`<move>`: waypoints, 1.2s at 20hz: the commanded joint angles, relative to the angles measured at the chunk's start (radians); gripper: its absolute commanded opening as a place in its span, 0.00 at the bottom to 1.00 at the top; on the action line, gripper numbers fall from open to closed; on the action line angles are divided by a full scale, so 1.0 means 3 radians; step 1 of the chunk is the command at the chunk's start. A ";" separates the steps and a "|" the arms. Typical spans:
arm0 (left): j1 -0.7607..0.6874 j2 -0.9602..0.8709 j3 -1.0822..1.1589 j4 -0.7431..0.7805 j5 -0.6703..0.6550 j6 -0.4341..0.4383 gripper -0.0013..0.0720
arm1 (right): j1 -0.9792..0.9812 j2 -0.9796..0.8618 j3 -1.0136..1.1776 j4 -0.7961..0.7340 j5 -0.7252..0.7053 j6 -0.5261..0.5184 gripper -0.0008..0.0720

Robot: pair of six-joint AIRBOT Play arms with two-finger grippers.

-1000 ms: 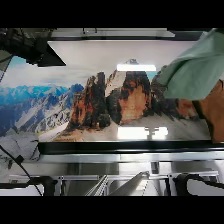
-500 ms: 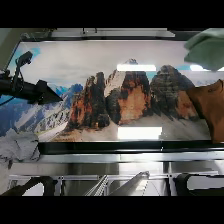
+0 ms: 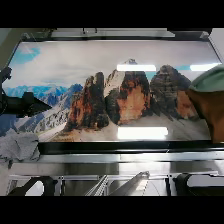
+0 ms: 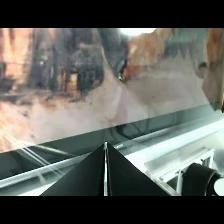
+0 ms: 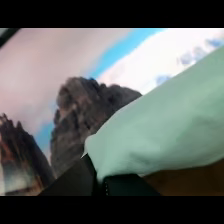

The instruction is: Fold the shirts.

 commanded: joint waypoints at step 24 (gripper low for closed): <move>0.0036 0.0435 -0.0045 0.0013 0.0020 -0.0027 0.05 | -0.0469 0.0805 -0.2433 -0.1836 0.0762 0.0216 0.97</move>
